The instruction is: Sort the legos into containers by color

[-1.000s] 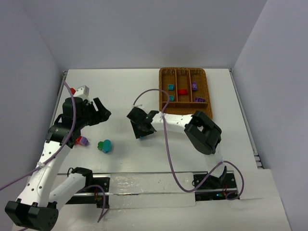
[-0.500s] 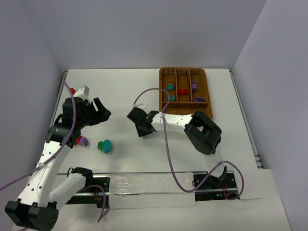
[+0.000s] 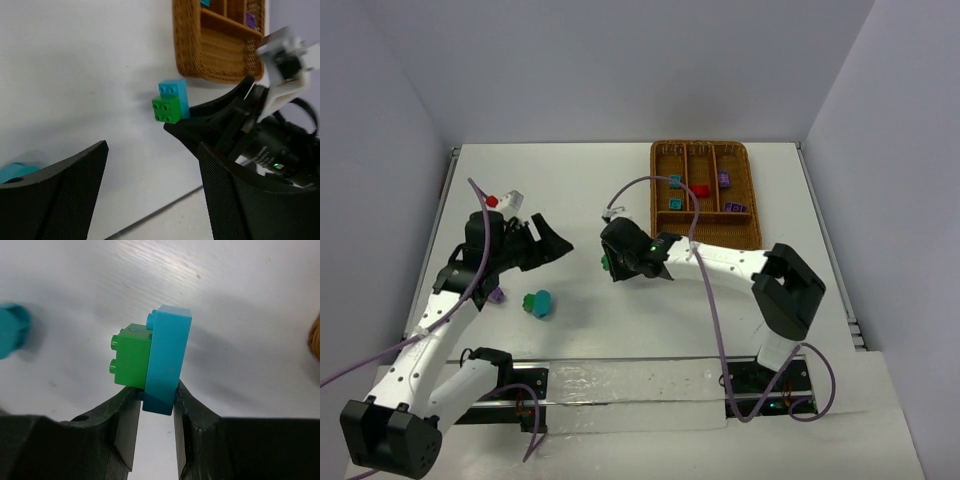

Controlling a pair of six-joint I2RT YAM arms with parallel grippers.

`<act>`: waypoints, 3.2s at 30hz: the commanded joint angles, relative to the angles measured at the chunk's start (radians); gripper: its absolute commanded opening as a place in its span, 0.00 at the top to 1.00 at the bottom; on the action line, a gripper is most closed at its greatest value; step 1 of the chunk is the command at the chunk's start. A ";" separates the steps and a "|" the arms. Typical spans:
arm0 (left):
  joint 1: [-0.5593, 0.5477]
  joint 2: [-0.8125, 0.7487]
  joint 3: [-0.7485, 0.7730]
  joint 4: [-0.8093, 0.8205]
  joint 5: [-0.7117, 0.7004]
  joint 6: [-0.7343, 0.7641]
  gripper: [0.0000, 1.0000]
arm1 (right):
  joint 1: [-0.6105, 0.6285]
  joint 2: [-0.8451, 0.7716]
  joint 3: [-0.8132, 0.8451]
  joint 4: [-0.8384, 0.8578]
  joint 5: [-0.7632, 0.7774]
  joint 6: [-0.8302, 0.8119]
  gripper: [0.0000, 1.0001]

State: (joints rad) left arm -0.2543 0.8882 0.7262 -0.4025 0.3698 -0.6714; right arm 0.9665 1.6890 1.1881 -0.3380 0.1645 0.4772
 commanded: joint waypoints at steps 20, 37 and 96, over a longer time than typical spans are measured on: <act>-0.005 0.140 -0.184 0.474 0.293 -0.208 0.20 | 0.011 -0.146 -0.048 0.168 -0.142 -0.018 1.00; -0.006 0.183 -0.193 0.560 0.331 -0.250 0.31 | 0.011 -0.149 -0.022 0.168 -0.170 -0.015 1.00; 0.035 0.018 0.032 0.160 0.119 -0.144 1.00 | -0.443 0.107 0.262 -0.082 0.072 0.059 1.00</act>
State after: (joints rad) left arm -0.2207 0.9016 0.6951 -0.1930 0.4971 -0.8470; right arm 0.5673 1.7315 1.3613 -0.3396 0.1742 0.5509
